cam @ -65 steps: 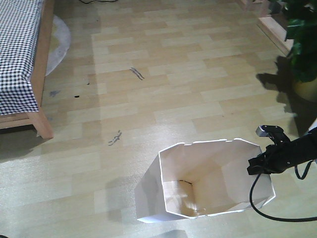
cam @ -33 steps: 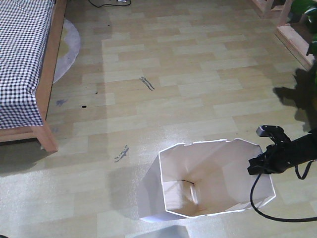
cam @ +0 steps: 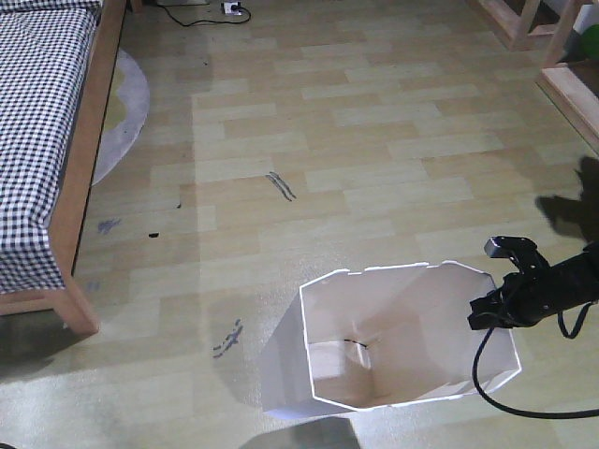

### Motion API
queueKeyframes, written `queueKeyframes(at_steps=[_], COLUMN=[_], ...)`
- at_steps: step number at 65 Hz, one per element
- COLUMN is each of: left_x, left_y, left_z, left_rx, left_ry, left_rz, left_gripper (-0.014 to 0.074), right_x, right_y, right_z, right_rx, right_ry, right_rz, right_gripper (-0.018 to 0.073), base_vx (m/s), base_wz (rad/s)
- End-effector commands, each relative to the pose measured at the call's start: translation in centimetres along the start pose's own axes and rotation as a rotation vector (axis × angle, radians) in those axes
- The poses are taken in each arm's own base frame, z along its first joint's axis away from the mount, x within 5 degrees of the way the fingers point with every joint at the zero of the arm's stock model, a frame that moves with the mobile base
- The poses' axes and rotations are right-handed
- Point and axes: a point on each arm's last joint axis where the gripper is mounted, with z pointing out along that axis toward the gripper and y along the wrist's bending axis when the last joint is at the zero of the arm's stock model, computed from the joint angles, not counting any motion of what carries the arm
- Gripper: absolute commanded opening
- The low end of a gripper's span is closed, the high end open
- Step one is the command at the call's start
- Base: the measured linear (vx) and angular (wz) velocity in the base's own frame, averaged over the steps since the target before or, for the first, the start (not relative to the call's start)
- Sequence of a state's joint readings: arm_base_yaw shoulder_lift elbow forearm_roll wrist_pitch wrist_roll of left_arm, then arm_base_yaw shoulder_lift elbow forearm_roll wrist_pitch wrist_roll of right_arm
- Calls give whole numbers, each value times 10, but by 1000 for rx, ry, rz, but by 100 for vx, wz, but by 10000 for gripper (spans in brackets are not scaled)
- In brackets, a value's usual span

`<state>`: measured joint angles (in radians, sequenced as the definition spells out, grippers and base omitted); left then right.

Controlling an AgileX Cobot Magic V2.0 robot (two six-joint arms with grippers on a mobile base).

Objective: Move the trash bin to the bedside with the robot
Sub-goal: 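Hold the bin in the right gripper while the base turns toward the bed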

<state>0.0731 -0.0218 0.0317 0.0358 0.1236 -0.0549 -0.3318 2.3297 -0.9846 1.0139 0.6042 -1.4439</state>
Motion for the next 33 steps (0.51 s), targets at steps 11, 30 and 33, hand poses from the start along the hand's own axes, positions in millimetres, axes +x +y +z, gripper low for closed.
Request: queueKeyframes(at_steps=[11,30,33], left_x=[-15,-15,-15], left_y=[-1,-1,-1], left_z=[-2,-2,-2], left_rx=[10,10,10], left_ry=[-102,-102,-102], left_rz=[-7,-7,-7], left_gripper=[-6,-6,-6], right_x=[-17,-17,-17], right_y=[23,23,23], right_z=[-24,-24,-24], right_rx=[-166,-166,-166], right_ry=[-77,-77,-77], right_rz=[11,11,11], right_gripper=[-5,-5,-5], base_vx=[35,37,38], base_wz=[3,5,6])
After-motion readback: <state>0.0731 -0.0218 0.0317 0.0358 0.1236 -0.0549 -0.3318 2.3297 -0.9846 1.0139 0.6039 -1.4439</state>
